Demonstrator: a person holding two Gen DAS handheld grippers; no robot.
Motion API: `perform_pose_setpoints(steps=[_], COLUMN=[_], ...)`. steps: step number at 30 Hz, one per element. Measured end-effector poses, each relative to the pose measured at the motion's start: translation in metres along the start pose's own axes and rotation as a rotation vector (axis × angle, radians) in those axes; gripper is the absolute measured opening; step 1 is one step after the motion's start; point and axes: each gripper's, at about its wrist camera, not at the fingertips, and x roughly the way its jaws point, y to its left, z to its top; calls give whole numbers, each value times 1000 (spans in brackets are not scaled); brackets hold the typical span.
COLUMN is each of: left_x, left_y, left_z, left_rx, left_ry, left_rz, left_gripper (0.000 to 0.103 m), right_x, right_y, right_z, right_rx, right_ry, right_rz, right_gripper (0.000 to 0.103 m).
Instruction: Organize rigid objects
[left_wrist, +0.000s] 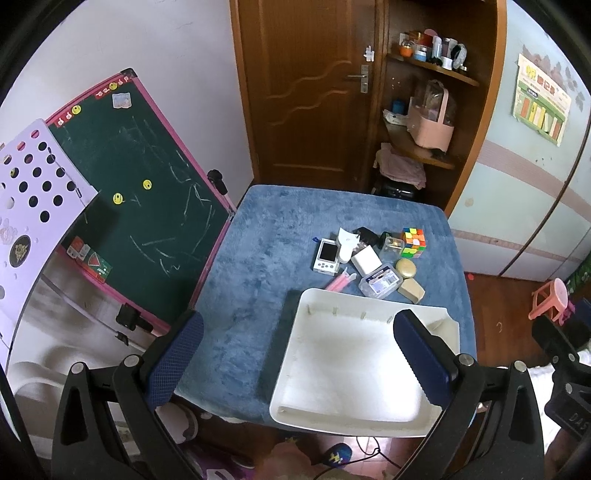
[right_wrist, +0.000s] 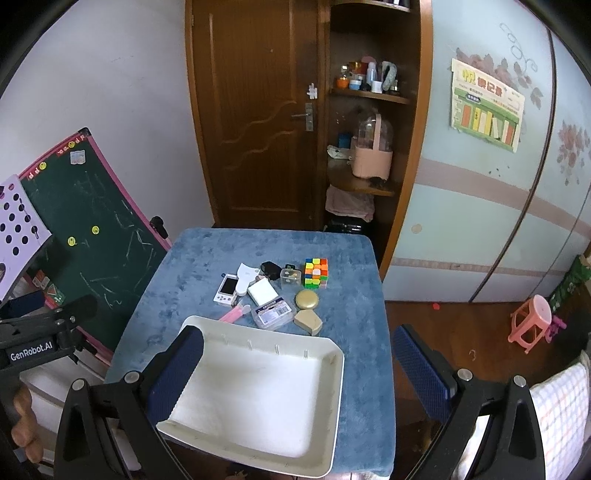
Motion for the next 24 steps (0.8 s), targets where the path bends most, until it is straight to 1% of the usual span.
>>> perform_pose_setpoints(steps=[10,15,24], left_x=[-4,1,10], left_y=[-7,-8,-5], left_z=[3,10,34], left_rx=[2,16,44], left_ry=[-22,-19,-33], left_rz=[30,31,-7], left_gripper=[102,102,102], right_x=[3,7,9], right_y=[-6,-6,-3], right_z=[12,20,38], right_rx=[-1,10,40], right_ry=[-11,-4,-14], right_rz=[67,88,63], right_gripper=[103,103,103])
